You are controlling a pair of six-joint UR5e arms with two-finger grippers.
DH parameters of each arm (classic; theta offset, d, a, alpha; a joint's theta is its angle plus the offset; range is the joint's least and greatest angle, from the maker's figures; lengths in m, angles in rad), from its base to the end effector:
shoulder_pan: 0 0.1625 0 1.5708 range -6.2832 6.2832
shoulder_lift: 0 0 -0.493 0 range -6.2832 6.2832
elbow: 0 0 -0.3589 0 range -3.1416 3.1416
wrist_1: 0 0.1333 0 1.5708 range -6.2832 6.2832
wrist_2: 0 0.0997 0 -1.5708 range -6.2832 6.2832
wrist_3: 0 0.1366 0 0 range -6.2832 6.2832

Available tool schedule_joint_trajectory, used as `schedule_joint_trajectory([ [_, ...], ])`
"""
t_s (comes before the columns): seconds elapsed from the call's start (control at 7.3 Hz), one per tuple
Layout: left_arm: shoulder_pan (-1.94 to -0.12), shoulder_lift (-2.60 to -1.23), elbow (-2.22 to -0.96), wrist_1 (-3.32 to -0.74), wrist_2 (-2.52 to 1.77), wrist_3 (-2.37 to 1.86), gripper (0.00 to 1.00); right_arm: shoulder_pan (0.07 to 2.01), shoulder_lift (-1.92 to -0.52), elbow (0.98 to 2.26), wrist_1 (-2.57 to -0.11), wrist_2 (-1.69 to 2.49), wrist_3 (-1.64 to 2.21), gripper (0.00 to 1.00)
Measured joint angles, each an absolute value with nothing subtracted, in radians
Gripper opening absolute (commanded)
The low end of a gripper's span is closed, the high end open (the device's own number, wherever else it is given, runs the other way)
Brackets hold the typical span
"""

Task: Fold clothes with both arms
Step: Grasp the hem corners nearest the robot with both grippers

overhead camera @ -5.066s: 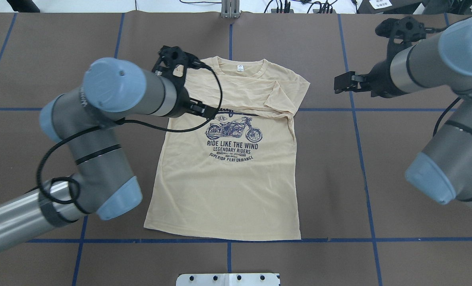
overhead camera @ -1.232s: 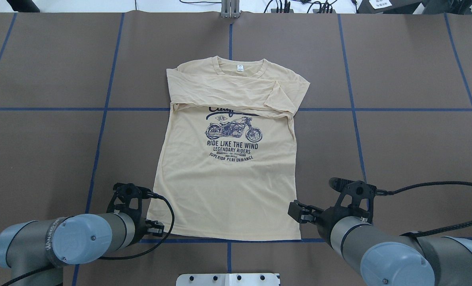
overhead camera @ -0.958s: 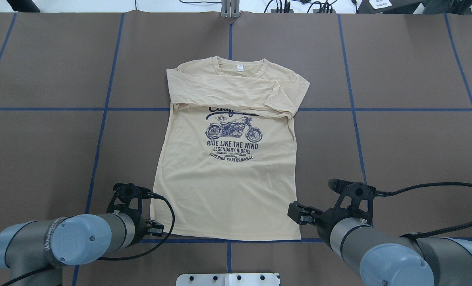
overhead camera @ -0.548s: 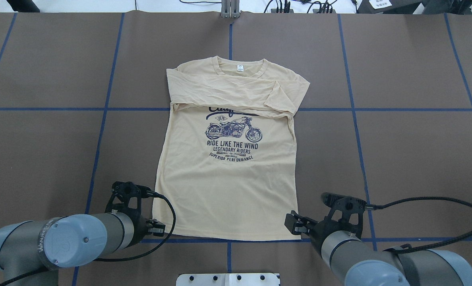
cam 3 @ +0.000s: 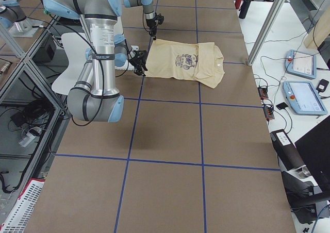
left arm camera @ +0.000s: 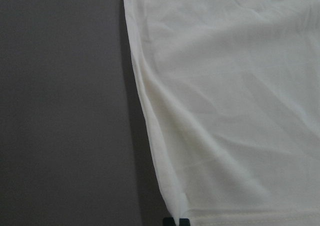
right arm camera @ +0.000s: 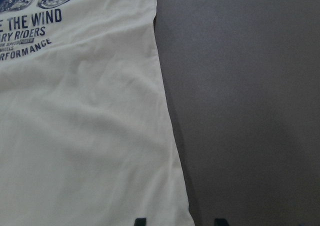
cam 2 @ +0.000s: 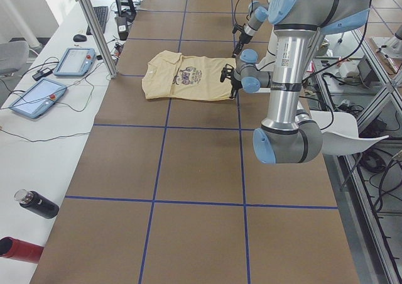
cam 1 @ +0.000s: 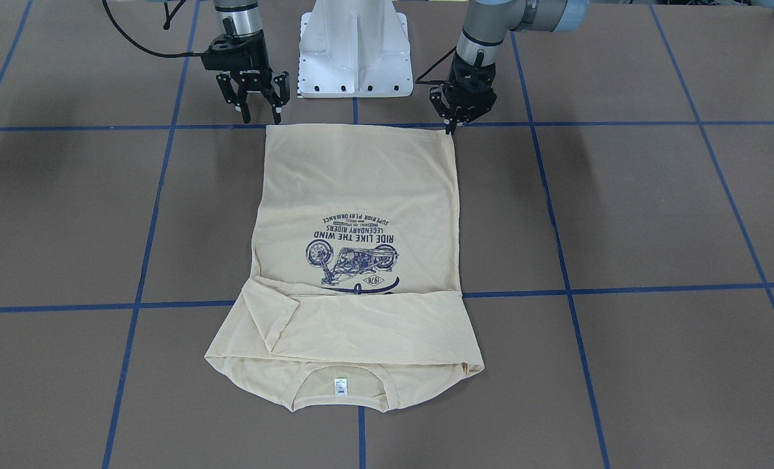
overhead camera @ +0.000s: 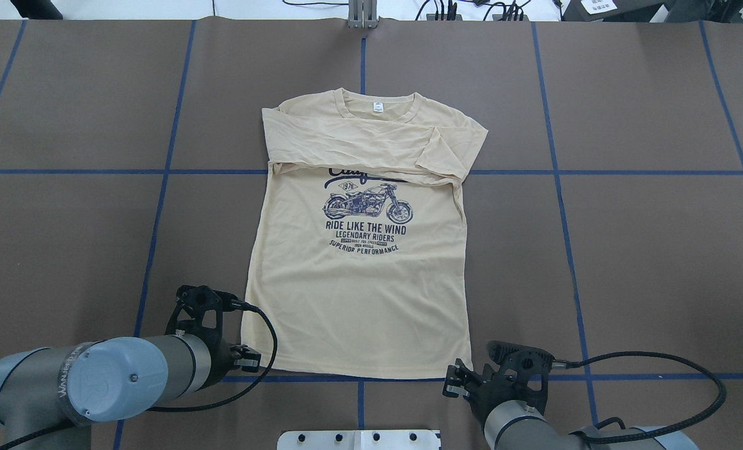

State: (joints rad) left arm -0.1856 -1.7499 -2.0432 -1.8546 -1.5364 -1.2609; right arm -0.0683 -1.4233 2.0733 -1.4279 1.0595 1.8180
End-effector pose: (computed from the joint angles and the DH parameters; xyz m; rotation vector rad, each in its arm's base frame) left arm 0.5075 -0.2357 0.4308 0.2603 0.8992 0.0990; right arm -0.5255 -0.1647 0.4455 0.3578 -0.8452 0.3688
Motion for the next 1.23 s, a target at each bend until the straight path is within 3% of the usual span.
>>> schedule_joint_trajectory([
  [0.41, -0.186, -1.750, -2.044, -1.855, -1.537, -1.261, 0.00, -0.074, -1.408, 2.041, -1.432, 1.051, 1.820, 0.48],
  [0.55, -0.186, -1.749, -2.044, -1.855, -1.537, -1.261, 0.00, -0.075, -1.407, 2.035, -1.434, 1.051, 1.820, 0.43],
  [0.96, -0.186, -1.748, -2.048, -1.855, -1.537, -1.260, 0.00, -0.075, -1.396, 2.023, -1.437, 1.048, 1.820, 0.27],
  [1.1, -0.186, -1.748, -2.049, -1.855, -1.537, -1.259, 0.00, -0.074, -1.393, 2.017, -1.437, 1.046, 1.820, 0.07],
  [1.23, -0.186, -1.747, -2.049, -1.855, -1.537, -1.258, 0.00, -0.073, -1.392, 2.015, -1.436, 1.044, 1.820, 0.00],
])
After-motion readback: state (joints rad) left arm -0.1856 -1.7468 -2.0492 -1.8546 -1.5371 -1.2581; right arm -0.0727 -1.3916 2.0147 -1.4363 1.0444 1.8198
